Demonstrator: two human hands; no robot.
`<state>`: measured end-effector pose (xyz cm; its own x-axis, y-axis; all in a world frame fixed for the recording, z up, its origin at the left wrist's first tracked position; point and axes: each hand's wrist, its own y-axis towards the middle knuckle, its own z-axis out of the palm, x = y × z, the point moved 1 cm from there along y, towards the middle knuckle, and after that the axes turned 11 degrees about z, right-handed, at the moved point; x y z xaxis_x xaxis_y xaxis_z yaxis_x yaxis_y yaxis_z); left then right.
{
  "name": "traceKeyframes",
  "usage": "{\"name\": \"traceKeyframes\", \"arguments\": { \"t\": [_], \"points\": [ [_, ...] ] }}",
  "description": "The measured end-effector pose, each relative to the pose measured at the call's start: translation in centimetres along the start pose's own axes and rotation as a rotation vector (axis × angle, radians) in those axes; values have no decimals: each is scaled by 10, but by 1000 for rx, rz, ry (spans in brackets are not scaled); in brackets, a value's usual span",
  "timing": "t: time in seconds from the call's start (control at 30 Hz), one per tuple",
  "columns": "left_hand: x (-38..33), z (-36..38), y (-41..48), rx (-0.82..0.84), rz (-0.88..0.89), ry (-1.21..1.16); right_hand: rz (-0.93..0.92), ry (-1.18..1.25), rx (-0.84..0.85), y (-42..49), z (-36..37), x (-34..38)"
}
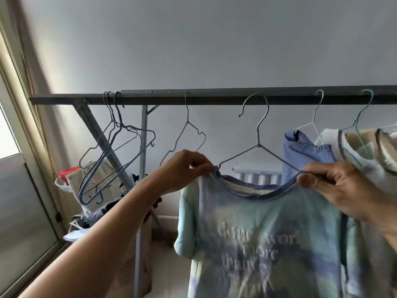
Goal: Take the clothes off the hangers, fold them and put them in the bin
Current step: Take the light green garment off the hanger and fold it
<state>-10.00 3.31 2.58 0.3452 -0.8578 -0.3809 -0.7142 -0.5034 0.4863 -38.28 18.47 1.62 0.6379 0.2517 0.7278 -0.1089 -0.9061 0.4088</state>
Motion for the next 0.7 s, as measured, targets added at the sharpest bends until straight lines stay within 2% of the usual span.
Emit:
{"name": "traceKeyframes", "arguments": {
  "t": [0.13,0.27,0.47,0.53,0.63,0.7],
  "points": [
    [3,-2,-10,-86,44,-95,22,-46,34,-2,2,2],
    [-5,-2,-15,-246,131,-42,16,-18,73,-2,-1,6],
    [-28,-10,-12,-490,254,-164,30,40,225,1,6,22],
    [-38,-6,-10,-468,220,-213,14,30,170,2,10,23],
    [-39,7,-14,-408,172,-58,-34,-5,61,4,13,23],
    [-36,10,-20,-426,147,9,-72,26,-30,4,20,25]
  ]
}}
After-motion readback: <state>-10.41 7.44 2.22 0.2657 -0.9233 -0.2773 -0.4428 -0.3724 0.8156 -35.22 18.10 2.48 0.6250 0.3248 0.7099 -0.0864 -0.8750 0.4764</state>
